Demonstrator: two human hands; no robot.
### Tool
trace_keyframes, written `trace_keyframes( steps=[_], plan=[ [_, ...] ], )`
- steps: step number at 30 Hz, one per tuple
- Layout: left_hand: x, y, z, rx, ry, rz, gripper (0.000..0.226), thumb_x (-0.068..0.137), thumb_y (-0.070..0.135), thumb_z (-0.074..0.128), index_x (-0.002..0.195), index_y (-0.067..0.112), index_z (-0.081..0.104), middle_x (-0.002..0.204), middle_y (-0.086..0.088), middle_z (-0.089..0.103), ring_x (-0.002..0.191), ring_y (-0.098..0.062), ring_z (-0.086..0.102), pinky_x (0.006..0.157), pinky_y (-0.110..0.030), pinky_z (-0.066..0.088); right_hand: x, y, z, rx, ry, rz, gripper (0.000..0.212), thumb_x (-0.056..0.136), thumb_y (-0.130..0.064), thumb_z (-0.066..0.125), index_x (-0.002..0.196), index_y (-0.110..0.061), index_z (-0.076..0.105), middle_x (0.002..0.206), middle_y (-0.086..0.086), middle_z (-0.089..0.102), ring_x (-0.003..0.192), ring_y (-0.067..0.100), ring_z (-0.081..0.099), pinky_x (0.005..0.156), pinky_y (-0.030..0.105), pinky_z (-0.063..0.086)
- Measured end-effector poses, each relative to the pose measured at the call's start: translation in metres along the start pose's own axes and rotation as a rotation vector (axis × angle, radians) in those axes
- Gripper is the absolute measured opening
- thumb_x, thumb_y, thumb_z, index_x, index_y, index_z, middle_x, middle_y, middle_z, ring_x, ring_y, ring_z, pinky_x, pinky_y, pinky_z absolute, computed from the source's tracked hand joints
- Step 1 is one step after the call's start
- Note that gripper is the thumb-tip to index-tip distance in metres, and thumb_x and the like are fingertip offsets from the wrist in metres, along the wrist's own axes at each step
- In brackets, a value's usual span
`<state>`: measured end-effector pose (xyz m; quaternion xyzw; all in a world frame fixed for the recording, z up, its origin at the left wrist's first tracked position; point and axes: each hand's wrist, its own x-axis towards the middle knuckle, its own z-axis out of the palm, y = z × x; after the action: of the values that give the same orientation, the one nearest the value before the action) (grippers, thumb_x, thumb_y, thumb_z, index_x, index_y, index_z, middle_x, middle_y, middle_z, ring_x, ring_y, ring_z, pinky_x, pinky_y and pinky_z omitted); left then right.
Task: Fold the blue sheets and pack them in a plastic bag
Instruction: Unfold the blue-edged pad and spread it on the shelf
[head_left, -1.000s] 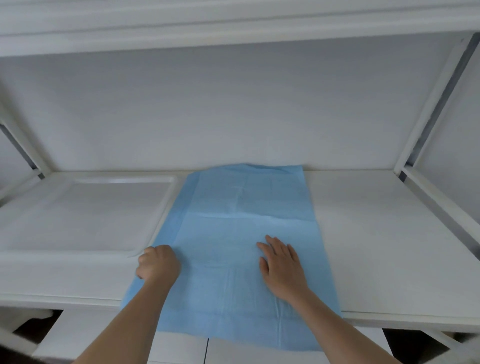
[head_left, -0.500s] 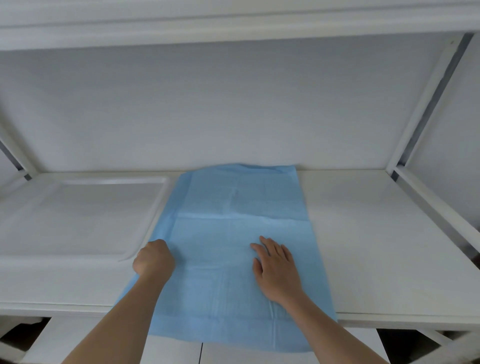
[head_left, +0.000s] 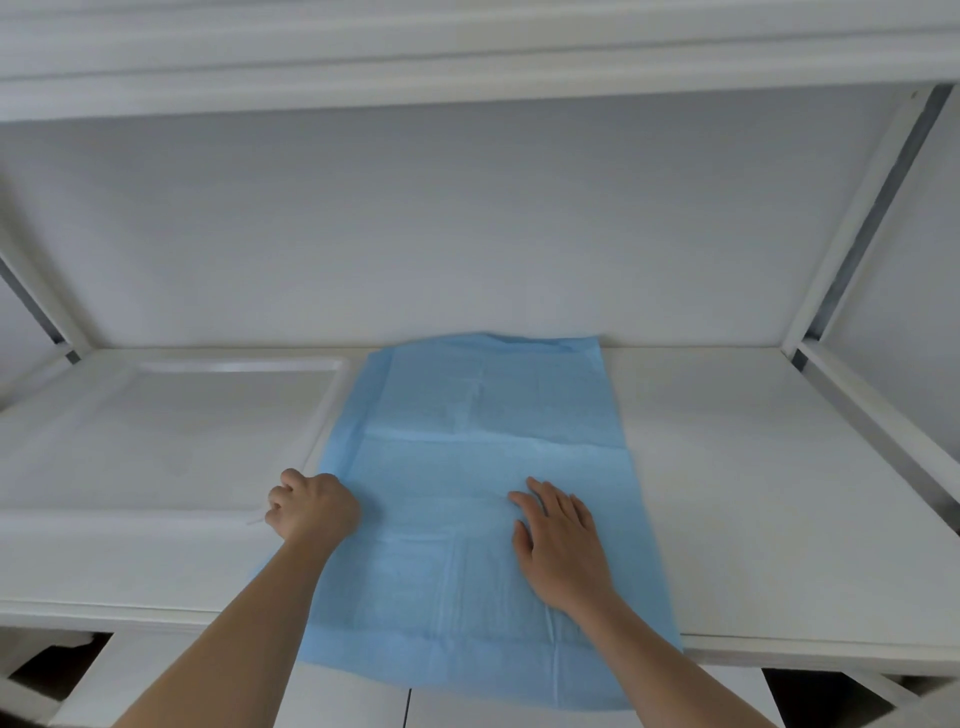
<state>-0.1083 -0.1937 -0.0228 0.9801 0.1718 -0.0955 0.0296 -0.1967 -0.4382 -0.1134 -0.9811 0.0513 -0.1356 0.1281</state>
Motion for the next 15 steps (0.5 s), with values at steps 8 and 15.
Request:
trace_keyframes(
  steps=[8, 15],
  plan=[
    [0.0008, 0.0026, -0.0038, -0.139, -0.088, 0.028, 0.033, 0.078, 0.014, 0.046, 0.109, 0.014, 0.057, 0.117, -0.008, 0.054, 0.108, -0.029, 0.052, 0.092, -0.038, 0.04, 0.0003, -0.0002, -0.0029, 0.009, -0.009, 0.012, 0.042, 0.085, -0.037, 0.034, 0.117, -0.03, 0.06, 0.132, -0.001, 0.059, 0.123, 0.018, 0.054, 0.104, 0.034, 0.021],
    [-0.0045, 0.0053, -0.0071, -0.044, 0.022, 0.079, 0.02, 0.08, 0.01, 0.046, 0.098, 0.013, 0.054, 0.112, -0.009, 0.054, 0.11, -0.029, 0.042, 0.091, -0.036, 0.033, 0.0002, -0.0001, -0.0031, 0.043, -0.005, -0.03, 0.056, 0.086, -0.041, 0.019, 0.129, -0.028, 0.053, 0.145, -0.001, 0.046, 0.137, 0.018, 0.039, 0.115, 0.039, 0.023]
  ],
)
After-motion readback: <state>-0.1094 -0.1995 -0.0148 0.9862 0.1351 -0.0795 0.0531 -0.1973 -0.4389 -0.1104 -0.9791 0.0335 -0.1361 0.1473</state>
